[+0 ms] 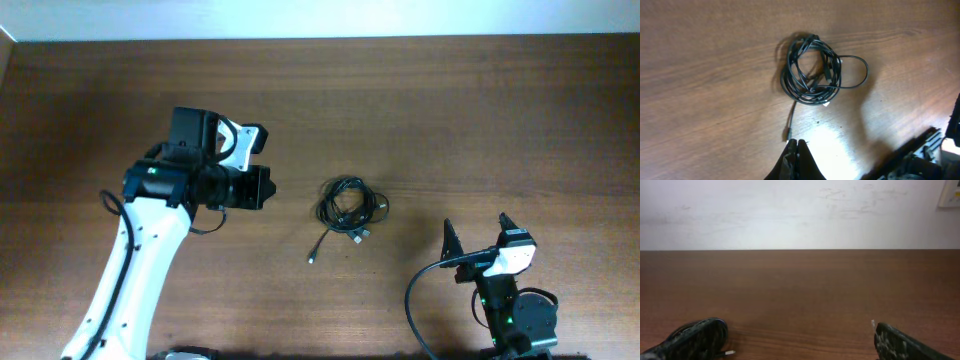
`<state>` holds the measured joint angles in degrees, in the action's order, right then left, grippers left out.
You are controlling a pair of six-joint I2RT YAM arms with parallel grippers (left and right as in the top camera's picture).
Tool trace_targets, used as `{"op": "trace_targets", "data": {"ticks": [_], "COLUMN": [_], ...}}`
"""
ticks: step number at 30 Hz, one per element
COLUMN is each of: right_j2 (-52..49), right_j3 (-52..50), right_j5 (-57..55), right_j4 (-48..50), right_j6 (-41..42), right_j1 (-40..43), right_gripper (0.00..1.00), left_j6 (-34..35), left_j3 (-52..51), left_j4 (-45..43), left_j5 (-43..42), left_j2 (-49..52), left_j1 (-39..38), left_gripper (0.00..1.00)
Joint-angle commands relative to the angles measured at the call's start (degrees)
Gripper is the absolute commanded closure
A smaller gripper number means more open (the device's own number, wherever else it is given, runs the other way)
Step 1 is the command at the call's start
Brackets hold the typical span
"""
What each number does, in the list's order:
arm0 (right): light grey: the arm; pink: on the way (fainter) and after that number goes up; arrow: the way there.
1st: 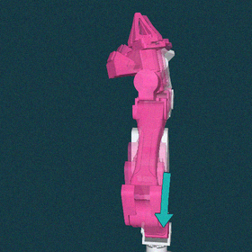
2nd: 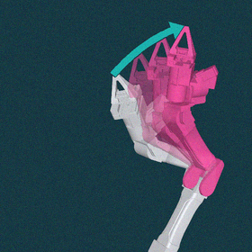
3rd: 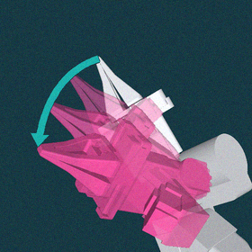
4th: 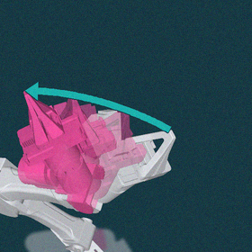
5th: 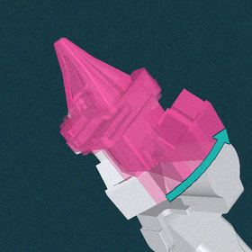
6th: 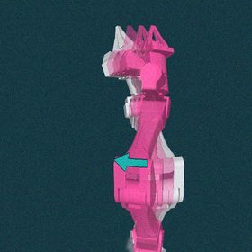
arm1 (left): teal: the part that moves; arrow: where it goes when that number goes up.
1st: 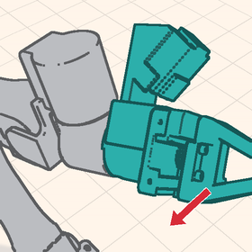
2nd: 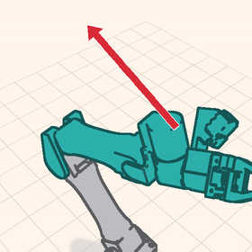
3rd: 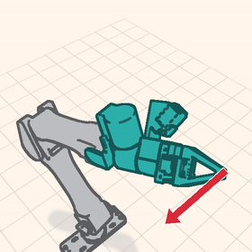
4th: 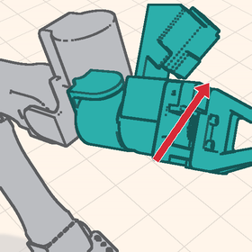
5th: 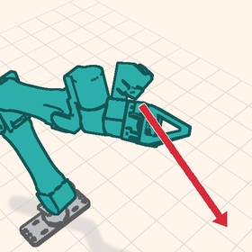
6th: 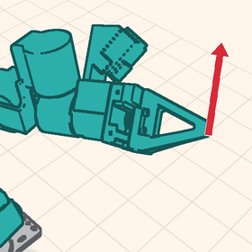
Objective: Untangle cables
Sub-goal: 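Raise the left arm and move the left gripper over the cable bundle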
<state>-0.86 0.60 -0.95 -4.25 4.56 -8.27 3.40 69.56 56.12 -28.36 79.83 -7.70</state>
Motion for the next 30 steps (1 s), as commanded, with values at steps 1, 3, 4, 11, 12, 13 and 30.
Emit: {"op": "trace_targets", "data": {"ticks": [1,3,4,11,12,13,30], "right_j2": [0.0,0.0,0.0,0.0,0.0,0.0,0.0], "right_j3": [-0.3,-0.3,-0.3,-0.3,-0.3,-0.3,-0.3], "right_j5": [-0.1,-0.1,-0.1,-0.1,-0.1,-0.1,-0.1], "right_j4": [-0.4,-0.4,-0.4,-0.4,-0.4,-0.4,-0.4], "right_j6": [0.2,0.2,0.2,0.2,0.2,0.2,0.2], "right_j1": [0.4,0.4,0.4,0.4,0.4,0.4,0.4], "right_gripper": [0.02,0.02,0.02,0.02,0.02,0.02,0.02], "left_j6": [4.0,7.7,11.0,15.5,15.5,15.5,21.0], "left_j3": [-0.2,-0.2,-0.2,-0.2,-0.2,-0.2,-0.2], "left_j4": [-0.8,-0.7,-0.7,-1.6,-1.6,-1.7,-5.2], "left_j5": [-1.6,2.9,6.7,18.4,18.4,18.4,18.1], "left_j2": [2.1,3.3,3.8,7.1,7.5,8.4,12.9], "left_j1": [-3.0,-5.2,-6.7,-13.6,-13.9,-14.3,-14.4], "left_gripper": [1.0,1.0,1.0,0.94,0.93,0.92,0.57]}}
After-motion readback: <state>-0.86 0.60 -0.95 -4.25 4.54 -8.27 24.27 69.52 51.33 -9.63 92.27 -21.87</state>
